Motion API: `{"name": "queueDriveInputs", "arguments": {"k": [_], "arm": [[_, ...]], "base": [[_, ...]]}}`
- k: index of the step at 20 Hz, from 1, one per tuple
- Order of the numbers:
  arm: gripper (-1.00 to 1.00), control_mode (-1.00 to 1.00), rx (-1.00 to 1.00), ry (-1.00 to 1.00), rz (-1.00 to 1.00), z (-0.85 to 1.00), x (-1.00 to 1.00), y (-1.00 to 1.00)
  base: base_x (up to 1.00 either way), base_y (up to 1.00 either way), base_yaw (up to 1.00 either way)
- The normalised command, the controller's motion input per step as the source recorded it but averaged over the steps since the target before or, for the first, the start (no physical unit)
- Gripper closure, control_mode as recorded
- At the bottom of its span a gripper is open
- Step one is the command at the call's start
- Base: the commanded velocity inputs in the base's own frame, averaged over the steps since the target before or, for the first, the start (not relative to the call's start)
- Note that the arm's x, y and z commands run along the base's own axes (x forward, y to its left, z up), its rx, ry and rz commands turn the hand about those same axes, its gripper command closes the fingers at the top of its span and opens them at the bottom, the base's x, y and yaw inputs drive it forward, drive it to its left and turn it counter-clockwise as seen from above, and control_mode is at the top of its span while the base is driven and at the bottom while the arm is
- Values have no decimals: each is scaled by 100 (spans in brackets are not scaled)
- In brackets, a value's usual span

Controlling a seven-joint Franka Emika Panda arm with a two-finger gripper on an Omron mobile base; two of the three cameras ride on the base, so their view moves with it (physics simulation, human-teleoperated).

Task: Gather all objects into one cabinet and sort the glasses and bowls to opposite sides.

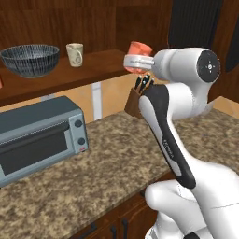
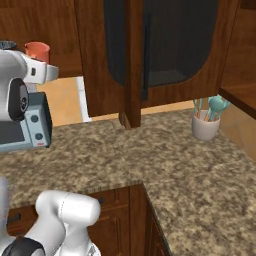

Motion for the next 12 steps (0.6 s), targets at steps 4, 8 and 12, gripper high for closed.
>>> {"name": "queueDriveInputs", "arguments": {"k": [4,8,12], "arm": [[100,-100,-11,8,-6,0,92,4],[100,-100,-9,1,-2,0,96,0],[100,-100,-5,0,0,-8,95,0]], "base": [[0,0,0],[0,0,0],[0,0,0]]}}
